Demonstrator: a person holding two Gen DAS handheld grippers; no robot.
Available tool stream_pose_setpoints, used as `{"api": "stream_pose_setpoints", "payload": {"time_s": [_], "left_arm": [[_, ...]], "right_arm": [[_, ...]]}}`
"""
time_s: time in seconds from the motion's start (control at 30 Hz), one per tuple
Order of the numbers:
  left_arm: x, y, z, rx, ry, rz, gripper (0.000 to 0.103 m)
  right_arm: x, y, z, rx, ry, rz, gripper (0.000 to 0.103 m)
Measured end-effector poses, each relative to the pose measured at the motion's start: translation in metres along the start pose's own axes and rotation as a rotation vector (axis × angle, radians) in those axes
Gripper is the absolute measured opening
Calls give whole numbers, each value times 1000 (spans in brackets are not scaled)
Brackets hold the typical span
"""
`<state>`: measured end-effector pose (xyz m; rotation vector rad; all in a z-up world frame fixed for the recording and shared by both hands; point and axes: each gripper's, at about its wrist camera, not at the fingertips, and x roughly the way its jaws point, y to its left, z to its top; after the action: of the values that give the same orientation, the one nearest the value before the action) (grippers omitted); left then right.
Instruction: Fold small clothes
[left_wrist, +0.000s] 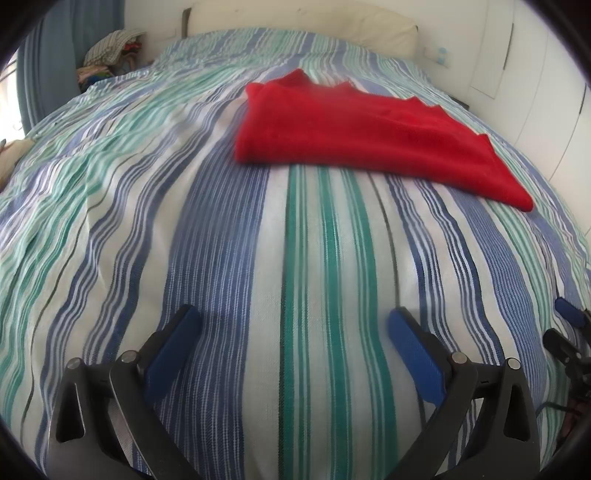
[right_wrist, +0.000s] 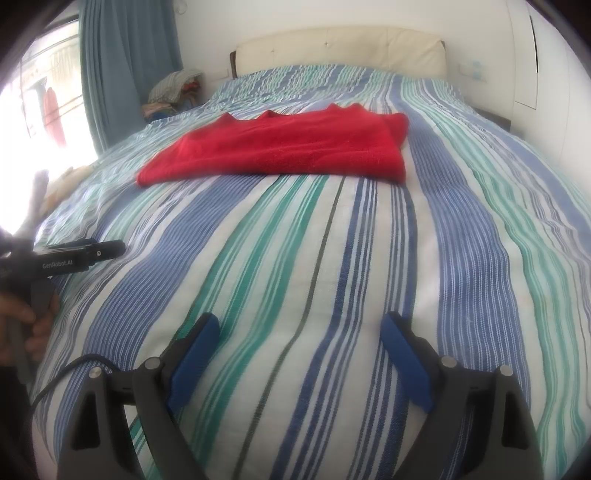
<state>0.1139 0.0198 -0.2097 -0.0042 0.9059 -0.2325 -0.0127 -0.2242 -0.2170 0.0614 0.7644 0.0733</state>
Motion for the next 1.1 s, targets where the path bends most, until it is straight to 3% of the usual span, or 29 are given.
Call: {"api": "stream_pose_setpoints", "payload": {"time_s": [1.1], "left_arm": [[1, -1, 0, 6, 0, 9, 102]], "right_arm": [[0, 1, 0, -1, -1, -4, 90]]}}
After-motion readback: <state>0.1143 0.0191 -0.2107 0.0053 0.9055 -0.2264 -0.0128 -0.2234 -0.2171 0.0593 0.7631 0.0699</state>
